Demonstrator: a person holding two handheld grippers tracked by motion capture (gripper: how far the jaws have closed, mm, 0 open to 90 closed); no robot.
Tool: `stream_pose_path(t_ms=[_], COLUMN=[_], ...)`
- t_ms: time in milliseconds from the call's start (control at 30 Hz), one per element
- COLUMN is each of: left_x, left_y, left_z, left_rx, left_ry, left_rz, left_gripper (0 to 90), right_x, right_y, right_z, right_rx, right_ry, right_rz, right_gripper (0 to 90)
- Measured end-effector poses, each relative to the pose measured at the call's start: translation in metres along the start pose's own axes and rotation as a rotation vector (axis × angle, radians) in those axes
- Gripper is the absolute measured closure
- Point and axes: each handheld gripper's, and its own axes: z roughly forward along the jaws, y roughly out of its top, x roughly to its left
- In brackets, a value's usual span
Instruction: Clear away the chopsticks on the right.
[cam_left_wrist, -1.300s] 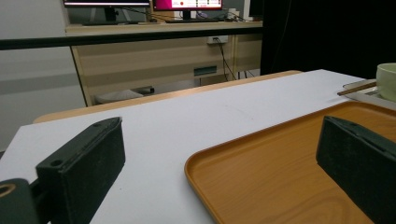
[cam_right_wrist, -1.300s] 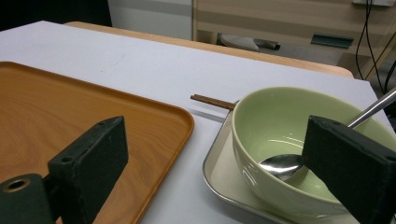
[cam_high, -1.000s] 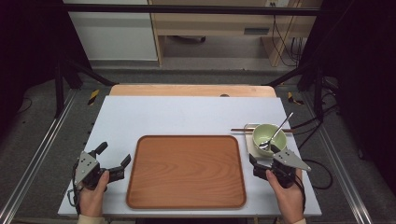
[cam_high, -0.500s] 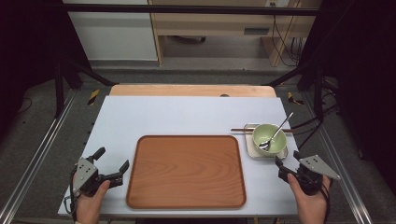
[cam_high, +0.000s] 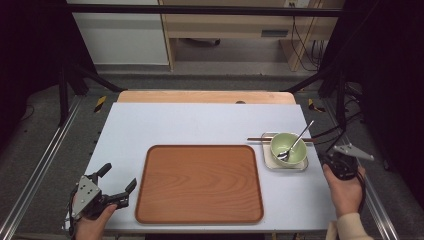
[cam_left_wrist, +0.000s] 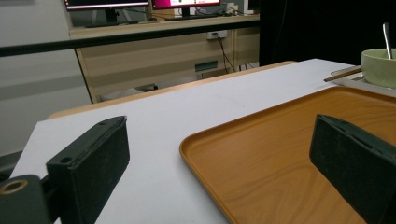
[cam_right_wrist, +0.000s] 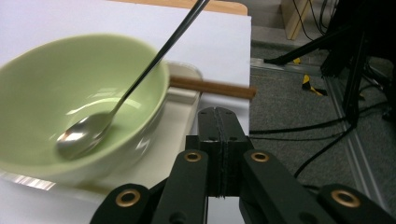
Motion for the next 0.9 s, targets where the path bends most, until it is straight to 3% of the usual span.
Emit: stream_pose_path(t_ms=[33,67,133,200,467,567,900], left_x=[0.0,0.001,0.001,0.002,0.004,0.002,0.0], left_y=[0.0,-0.001,-0.001,-0.003,-0.006,-0.006,-0.007], left_z=[0.0,0.0,0.0,0.0,0.001,0.002,0.004], left_rx=[0.0,-0.001,-0.001,0.001,0.023,0.024,0.033], left_ry=[0.0,0.008,0.015,0.025,0.027,0.026,0.013], left_rz=[0.0,-0.01,-0.011,-0.016,-0.016,-0.011,0.001], left_gripper=[5.0,5.1,5.4,5.7,6.3,6.5,6.9], right_x=[0.0,-0.006,-0.009,-0.018,-0.033,-0.033,-0.034], right_y=[0.0,0.012,0.017,0.028,0.039,0.038,0.044], right_z=[0.0,0.014,0.022,0.045,0.088,0.095,0.104], right_rx=[0.0,0.003,0.0,0.017,0.077,0.084,0.109], right_ry=[0.0,0.012,0.016,0.023,0.017,0.016,0.024], right_rz=[0.0,-0.013,-0.011,0.016,0.046,0.081,0.048], right_gripper=[90.0,90.0,90.0,90.0,90.0,90.0,90.0])
